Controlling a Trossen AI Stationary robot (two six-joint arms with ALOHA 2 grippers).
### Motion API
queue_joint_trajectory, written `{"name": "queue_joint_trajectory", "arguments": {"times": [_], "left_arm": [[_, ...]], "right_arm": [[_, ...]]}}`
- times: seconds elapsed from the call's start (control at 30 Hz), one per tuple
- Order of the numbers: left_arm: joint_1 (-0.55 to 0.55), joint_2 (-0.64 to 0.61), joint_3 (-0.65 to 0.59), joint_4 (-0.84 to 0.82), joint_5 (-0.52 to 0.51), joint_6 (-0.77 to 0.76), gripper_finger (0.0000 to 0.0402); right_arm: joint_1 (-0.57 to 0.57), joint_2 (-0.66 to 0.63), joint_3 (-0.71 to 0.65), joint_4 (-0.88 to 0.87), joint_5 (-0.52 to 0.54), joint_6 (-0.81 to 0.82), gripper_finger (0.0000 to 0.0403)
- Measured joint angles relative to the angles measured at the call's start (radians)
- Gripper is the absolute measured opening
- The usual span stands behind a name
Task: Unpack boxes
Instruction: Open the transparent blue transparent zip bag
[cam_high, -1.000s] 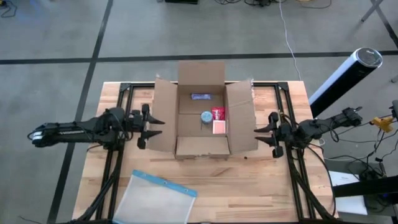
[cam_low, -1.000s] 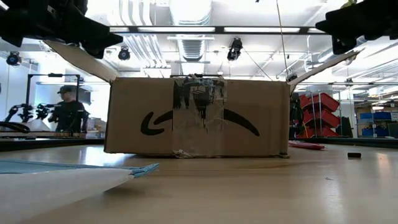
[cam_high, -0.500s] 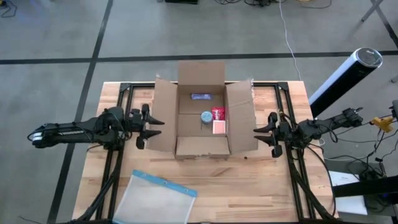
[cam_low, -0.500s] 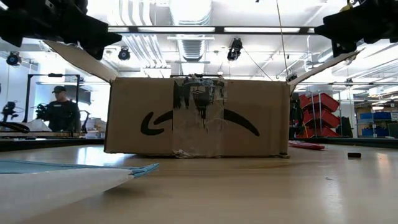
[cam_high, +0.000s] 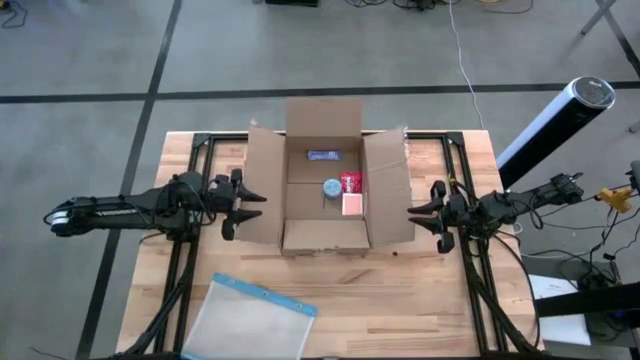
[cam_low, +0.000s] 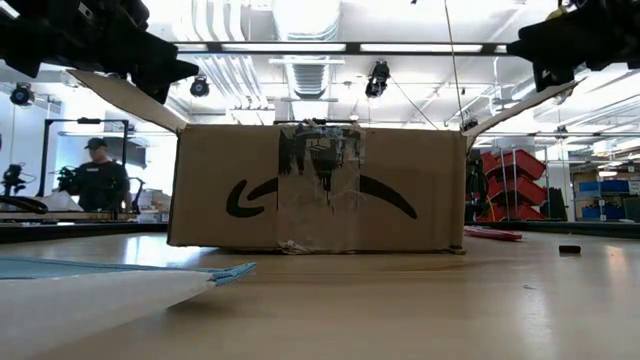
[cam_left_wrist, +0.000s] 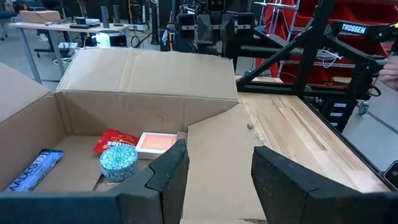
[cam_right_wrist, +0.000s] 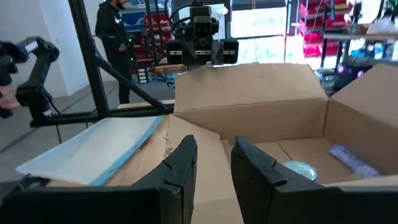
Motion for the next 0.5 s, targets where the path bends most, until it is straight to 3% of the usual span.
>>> {"name": "queue_joint_trajectory", "arguments": {"times": [0.3,0.5], "left_arm": [[0.000,0.000,0.000,0.032,-0.002,0.011,0.0155],[0.000,0.003,0.000,0.037,-0.002,0.010,0.0155]], "right_arm": [[0.000,0.002,-0.001,0.188,0.000,-0.181,0.0057],[0.000,0.009,-0.001,0.231,0.000,-0.173,0.0048]]}}
